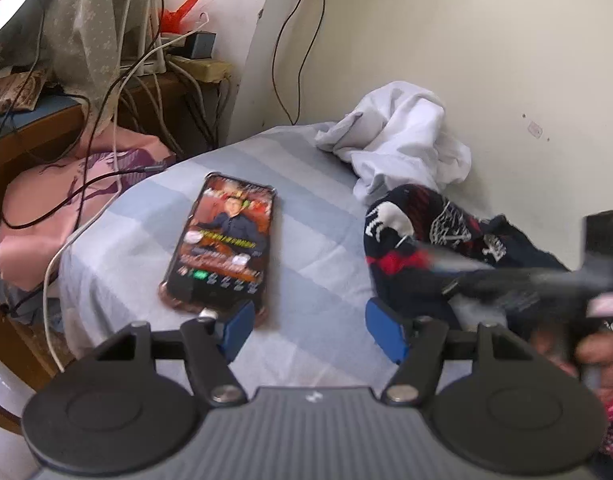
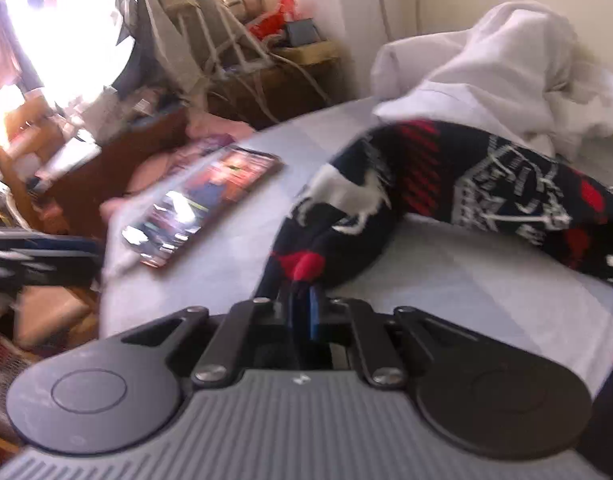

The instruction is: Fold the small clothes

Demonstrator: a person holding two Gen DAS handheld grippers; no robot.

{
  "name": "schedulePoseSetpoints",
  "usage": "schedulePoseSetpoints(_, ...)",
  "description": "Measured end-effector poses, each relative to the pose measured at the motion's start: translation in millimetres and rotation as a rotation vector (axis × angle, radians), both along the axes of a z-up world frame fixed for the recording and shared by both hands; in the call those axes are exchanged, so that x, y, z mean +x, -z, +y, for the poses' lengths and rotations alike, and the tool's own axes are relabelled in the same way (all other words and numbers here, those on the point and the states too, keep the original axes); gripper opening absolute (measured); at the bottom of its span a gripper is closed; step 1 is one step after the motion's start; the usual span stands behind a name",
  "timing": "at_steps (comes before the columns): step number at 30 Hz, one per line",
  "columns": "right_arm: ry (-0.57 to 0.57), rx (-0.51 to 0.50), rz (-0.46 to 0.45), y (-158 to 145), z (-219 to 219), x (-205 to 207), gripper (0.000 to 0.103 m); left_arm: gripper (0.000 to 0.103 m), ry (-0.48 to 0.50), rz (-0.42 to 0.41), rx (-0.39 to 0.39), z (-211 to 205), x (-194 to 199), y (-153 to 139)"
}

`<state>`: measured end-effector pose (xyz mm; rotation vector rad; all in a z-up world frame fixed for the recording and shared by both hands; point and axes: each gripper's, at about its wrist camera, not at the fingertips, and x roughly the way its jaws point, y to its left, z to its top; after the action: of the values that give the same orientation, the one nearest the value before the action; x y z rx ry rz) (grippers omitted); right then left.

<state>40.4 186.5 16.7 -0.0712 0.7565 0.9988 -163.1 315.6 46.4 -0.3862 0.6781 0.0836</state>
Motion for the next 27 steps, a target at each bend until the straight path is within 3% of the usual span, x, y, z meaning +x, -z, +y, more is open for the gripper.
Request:
schedulePoseSetpoints(3, 0.026, 0.191, 0.034, -47, -45, 16, 0.010, 0.063, 0.015, -0.021, 0.000, -11, 13, -10)
schedulePoseSetpoints(7, 0.192, 0.392, -0.082, -125, -154, 41, 0.010, 0.063, 0.080, -0.064, -0.003, -39, 43, -28)
schedulePoseSetpoints(12, 0.461, 0.410, -0.162, -169, -315, 46, 0.010, 0.072, 0.192, -0.134, -0.011, -95, 98, -51)
schedulePoseSetpoints(15, 0.556, 0.401, -0.177, -170, -386, 30, 0.010, 0.073, 0.266, -0.158, -0.038, -136, 143, -59)
schedulePoseSetpoints(18, 0.556, 0.406, -0.159, -154, -445, 0, 0.011, 0.073, 0.323, -0.143, -0.071, -178, 192, -55)
schedulePoseSetpoints(21, 0.495, 0.338, -0.157, -123, -479, -28, 0.018, 0.073, 0.333, -0.088, -0.079, -216, 239, -36)
schedulePoseSetpoints(23, 0.581, 0.280, -0.167, -104, -493, -32, 0.045, 0.072, 0.335, -0.043, -0.085, -235, 260, -17)
schedulePoseSetpoints(27, 0.688, 0.257, -0.099, -77, -511, -17, 0.045, 0.068, 0.355, 0.033, -0.085, -261, 280, 26)
